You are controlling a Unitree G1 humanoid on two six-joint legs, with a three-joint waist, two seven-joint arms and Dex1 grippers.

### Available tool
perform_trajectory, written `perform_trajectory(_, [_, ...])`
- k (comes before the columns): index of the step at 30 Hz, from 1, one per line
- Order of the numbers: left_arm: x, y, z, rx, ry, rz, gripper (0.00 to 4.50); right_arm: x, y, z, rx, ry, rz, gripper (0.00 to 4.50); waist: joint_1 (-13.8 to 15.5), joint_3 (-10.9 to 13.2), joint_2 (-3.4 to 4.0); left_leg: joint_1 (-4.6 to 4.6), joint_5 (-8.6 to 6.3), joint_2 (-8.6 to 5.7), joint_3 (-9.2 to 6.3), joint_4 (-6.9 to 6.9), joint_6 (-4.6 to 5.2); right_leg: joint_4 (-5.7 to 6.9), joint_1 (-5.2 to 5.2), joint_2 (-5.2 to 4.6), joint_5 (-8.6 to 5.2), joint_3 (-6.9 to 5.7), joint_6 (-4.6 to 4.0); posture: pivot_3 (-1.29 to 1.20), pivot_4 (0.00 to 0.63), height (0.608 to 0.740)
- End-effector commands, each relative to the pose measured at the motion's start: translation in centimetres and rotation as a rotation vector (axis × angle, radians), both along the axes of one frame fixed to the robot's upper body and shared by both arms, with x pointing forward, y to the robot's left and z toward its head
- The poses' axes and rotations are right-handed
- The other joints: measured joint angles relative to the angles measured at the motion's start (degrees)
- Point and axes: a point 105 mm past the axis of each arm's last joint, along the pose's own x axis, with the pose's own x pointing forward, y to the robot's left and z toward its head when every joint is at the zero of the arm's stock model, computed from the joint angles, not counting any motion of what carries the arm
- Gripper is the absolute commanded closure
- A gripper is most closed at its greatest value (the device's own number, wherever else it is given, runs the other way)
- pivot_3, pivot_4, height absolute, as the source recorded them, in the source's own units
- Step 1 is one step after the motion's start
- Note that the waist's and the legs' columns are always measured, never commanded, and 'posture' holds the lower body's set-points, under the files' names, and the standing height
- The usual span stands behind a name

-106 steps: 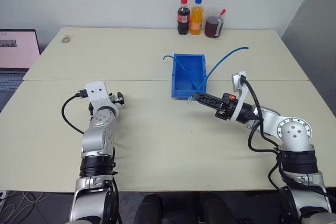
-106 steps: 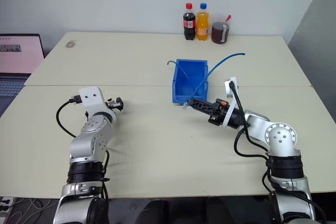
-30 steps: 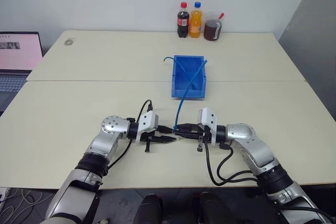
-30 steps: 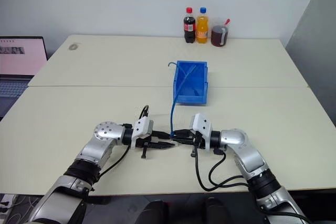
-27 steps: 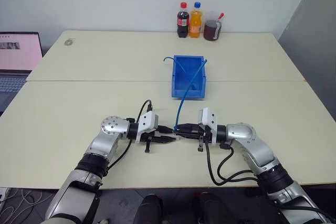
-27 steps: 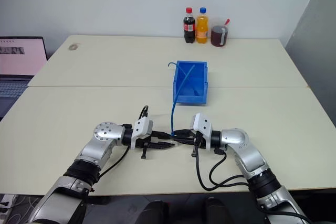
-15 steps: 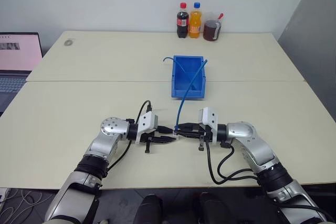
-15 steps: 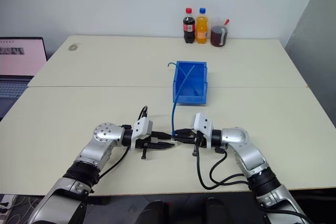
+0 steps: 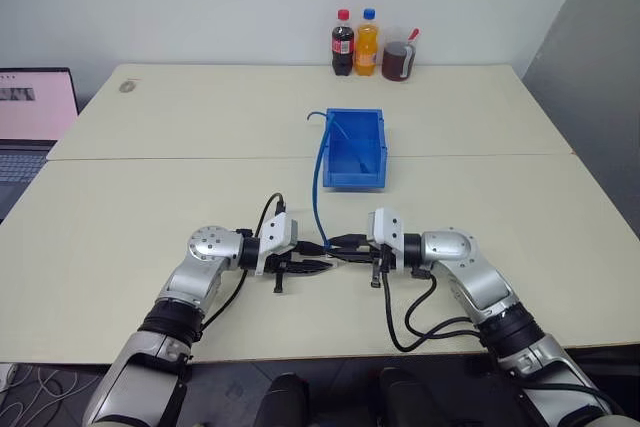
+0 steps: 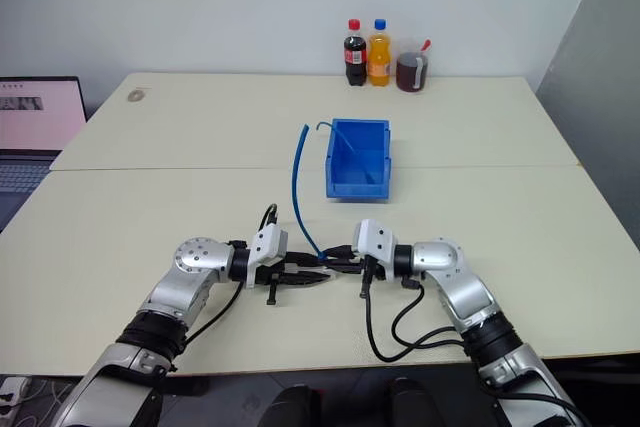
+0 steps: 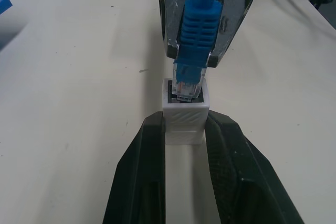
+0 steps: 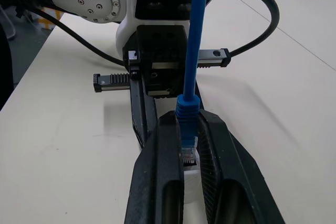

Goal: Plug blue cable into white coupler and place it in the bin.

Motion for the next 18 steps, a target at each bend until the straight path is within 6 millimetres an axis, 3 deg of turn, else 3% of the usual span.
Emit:
perform_trajectory(1, [-0.4, -0.2, -0.2, 0.022, -0.004, -0.009, 3.75, -1.0, -0.5, -2.2, -0.061, 0.1, 0.045, 4.36, 0.0, 0.0, 0.0, 0.0, 0.0, 0.0, 0.01, 0.0, 0.0, -0.01, 0.0, 0.0, 0.0, 0.01, 0.0, 0.0, 0.15, 0.74])
perform_trajectory(6, [-0.5, 0.0, -0.2, 0.025, -0.003, -0.009, 3.75, -1.0, -1.0, -1.9, -0.087, 0.06, 0.114, 4.36, 0.02, 0.0, 0.0, -0.02, -0.01, -0.01, 0.04, -0.04, 0.0, -0.06, 0.0, -0.01, -0.02, 0.03, -0.02, 0.0, 0.15, 0.74])
perform_trajectory(18, [-0.6, 0.1, -0.1, 0.024, -0.005, -0.001, 3.75, 1.8, -1.0, -0.9, -0.056, 0.057, 0.057, 4.36, -0.02, 0.0, 0.01, -0.02, -0.01, 0.02, 0.0, -0.07, 0.0, -0.02, -0.04, 0.0, -0.04, -0.01, -0.06, 0.0, 0.15, 0.74])
